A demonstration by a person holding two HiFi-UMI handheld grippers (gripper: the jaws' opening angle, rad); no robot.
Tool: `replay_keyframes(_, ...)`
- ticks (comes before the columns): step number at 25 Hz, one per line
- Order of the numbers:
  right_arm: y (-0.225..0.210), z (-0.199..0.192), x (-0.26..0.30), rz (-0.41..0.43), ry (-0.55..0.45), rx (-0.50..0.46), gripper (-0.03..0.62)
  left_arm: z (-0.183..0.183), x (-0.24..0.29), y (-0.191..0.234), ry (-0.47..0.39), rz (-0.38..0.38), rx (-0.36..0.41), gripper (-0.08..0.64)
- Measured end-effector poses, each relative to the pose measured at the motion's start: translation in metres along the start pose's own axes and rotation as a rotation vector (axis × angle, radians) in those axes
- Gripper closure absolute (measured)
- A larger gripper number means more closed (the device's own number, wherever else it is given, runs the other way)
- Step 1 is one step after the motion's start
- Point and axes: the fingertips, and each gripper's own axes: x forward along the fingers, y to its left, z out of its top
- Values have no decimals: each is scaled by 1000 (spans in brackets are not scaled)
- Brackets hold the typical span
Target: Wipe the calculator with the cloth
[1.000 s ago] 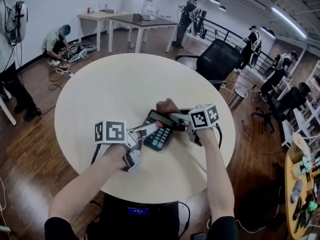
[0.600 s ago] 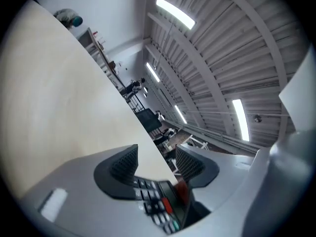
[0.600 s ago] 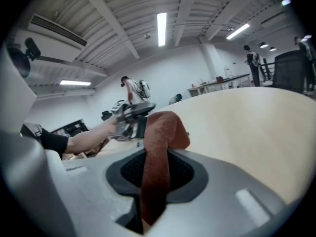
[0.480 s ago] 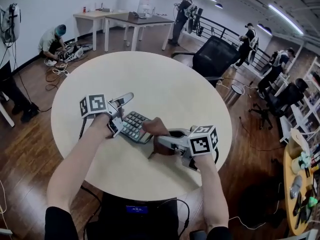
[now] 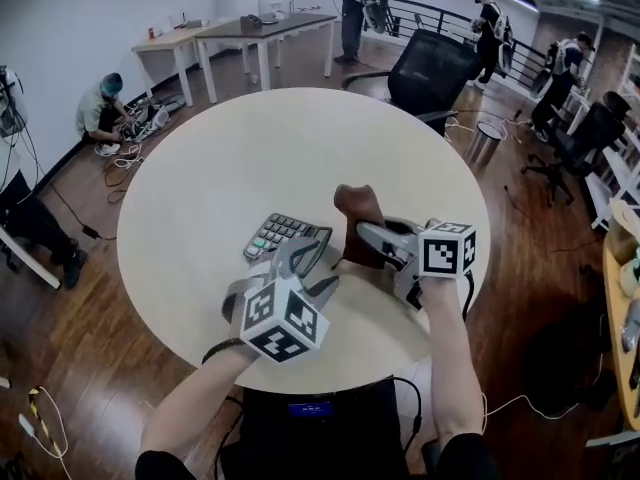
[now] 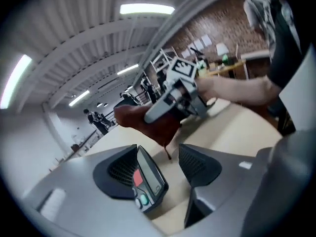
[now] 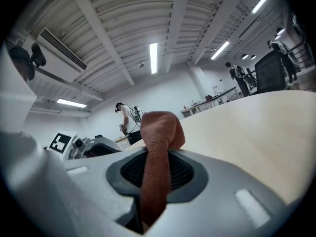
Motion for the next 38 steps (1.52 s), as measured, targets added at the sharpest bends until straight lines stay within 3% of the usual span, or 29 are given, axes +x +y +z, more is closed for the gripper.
replay_keyframes(2,6,-1,0,-2,-5,-10,509,-22,10,4,116,73,128,286)
replay_keyframes(4,14,2,3,-6,-12,-18,509,-44,10,17,193,125,199,290)
replay_keyframes(7,14,4,4,-17,-25,-13,509,-57,9,26,227,165,263,373)
replay_keyframes(9,9,0,2,-19,-30,0,509,-56,9,28,218,202,309,465)
replay_keyframes(10,8,-2,2,-16,-31,4,509,-55,8,30,196,216,319,478)
replay_keyframes(13,11,-5,4,-5,-35,7,509,-50,-9,42,41,199,246,497)
replay_keyframes(17,19,0,7,25,-74,24,509,-37,-49,65,-279,116,-41,499)
replay_keyframes(19,29,8,6,73,-116,40,509,-22,-69,76,-421,106,-142,500)
replay_keyframes(21,47,22,0,140,-176,31,509,-10,-80,80,-504,105,-165,501)
replay_keyframes(25,102,64,-17,296,-280,-53,509,15,-89,70,-615,63,-141,502)
replay_keyframes(28,128,70,-13,365,-253,-74,509,31,-106,60,-738,-7,-141,502)
replay_keyframes(34,117,48,-3,337,-186,-24,509,34,-152,63,-975,-166,-250,502)
replay_keyframes(36,101,38,0,279,-147,-32,509,34,-160,65,-1024,-205,-279,502)
replay_keyframes(38,78,31,1,162,-110,-53,509,32,-166,68,-1058,-227,-309,502)
